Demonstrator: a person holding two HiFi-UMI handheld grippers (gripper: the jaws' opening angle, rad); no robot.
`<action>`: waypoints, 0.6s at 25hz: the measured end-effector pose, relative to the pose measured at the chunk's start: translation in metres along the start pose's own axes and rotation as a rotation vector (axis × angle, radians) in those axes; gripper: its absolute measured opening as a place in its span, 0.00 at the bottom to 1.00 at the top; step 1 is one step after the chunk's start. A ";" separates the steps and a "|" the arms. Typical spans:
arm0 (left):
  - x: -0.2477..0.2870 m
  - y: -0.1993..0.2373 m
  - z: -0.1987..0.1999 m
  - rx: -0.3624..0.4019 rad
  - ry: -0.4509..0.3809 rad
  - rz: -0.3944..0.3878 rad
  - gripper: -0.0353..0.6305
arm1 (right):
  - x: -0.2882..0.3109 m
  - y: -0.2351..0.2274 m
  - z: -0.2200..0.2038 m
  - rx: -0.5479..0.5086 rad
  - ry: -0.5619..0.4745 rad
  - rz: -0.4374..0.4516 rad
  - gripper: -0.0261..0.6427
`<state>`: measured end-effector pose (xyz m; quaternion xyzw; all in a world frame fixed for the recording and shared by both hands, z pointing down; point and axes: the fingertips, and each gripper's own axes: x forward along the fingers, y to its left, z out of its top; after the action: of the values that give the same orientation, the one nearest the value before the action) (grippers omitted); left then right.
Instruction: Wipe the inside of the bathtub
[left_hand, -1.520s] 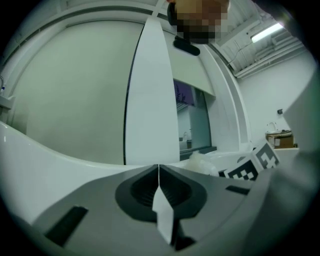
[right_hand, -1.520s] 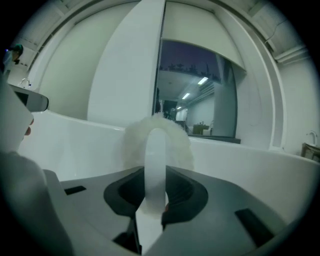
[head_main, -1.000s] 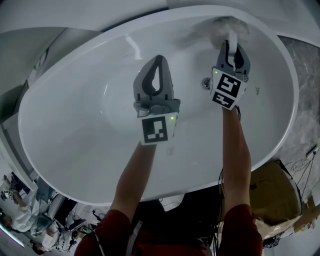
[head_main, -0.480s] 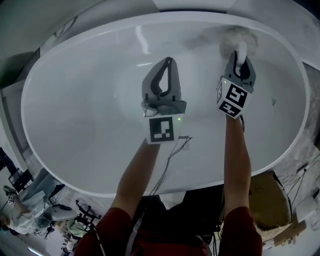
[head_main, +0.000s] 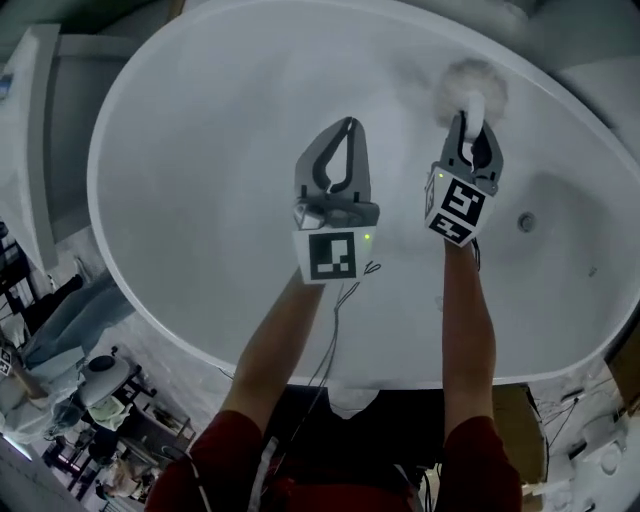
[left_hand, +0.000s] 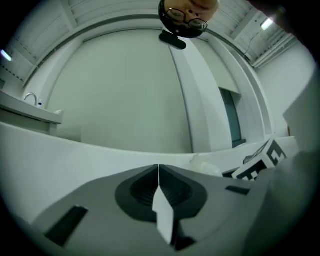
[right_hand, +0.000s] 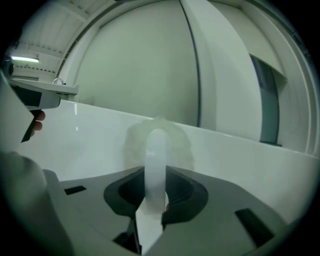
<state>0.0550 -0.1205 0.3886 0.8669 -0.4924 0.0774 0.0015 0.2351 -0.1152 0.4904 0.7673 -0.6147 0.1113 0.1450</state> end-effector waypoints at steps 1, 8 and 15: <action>-0.005 0.021 -0.003 0.003 0.008 0.014 0.08 | 0.003 0.024 0.004 -0.007 0.000 0.019 0.17; -0.040 0.143 -0.035 -0.009 0.036 0.121 0.08 | 0.028 0.176 -0.004 -0.031 0.018 0.143 0.17; -0.010 0.120 -0.060 -0.043 0.079 0.146 0.08 | 0.070 0.159 -0.034 -0.034 0.066 0.167 0.17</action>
<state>-0.0598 -0.1693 0.4376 0.8247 -0.5554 0.1010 0.0338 0.0956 -0.1987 0.5601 0.7068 -0.6731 0.1380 0.1683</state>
